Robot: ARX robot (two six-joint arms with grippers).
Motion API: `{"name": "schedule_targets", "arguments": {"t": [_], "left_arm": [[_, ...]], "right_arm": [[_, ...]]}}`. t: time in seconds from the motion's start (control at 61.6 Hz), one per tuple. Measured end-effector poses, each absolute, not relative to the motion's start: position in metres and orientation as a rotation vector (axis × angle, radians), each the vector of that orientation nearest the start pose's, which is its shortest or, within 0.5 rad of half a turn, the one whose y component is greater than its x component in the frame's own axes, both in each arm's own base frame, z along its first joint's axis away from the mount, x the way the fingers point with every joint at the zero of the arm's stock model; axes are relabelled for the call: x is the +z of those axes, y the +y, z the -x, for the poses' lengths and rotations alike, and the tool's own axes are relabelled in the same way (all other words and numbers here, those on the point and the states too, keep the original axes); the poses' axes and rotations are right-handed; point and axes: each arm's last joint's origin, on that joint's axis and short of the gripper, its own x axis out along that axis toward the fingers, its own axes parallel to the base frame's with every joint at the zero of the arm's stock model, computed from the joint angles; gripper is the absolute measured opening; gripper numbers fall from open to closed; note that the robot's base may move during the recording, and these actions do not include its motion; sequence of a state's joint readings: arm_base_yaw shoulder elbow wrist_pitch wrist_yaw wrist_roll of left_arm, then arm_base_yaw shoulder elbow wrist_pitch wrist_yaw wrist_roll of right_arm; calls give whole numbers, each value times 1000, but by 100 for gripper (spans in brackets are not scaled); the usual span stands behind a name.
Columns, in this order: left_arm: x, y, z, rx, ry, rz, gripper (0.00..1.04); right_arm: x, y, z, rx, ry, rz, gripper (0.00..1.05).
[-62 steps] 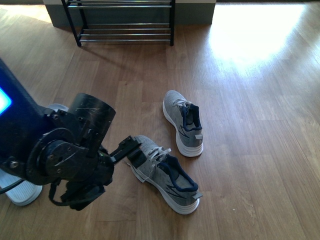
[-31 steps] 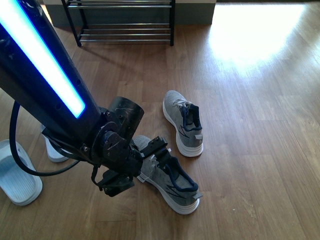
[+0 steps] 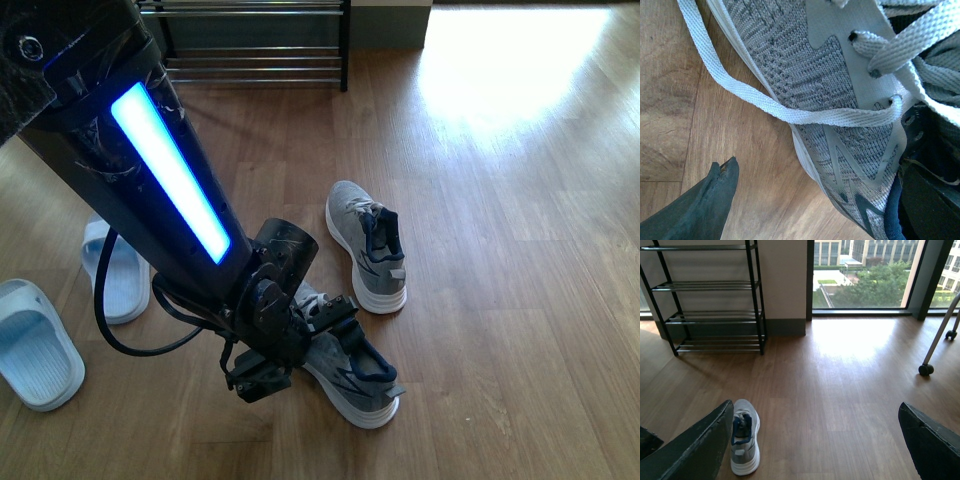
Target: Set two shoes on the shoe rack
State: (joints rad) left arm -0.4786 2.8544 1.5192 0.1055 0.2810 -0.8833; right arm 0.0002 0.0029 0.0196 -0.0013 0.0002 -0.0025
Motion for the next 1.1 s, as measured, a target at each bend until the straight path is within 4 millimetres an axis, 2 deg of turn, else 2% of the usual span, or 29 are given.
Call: {"name": "schedule_targets", "arguments": {"t": [0.373, 0.633, 0.714, 0.828, 1.022, 1.103], "left_arm": [[-133, -210, -369, -208, 1463, 616, 95], [-136, -205, -383, -102, 1427, 573, 95], [-143, -200, -384, -67, 1449, 566, 80], [-147, -198, -382, -52, 1457, 561, 64], [-146, -196, -382, -30, 1438, 549, 36], [-140, -188, -378, 17, 1415, 546, 19]], "right_arm": [[170, 0, -97, 0, -15, 2, 96], [170, 0, -97, 0, -15, 2, 96], [170, 0, -97, 0, -15, 2, 96], [170, 0, -97, 0, -15, 2, 96], [170, 0, -97, 0, -15, 2, 96], [170, 0, -97, 0, -15, 3, 96]]}}
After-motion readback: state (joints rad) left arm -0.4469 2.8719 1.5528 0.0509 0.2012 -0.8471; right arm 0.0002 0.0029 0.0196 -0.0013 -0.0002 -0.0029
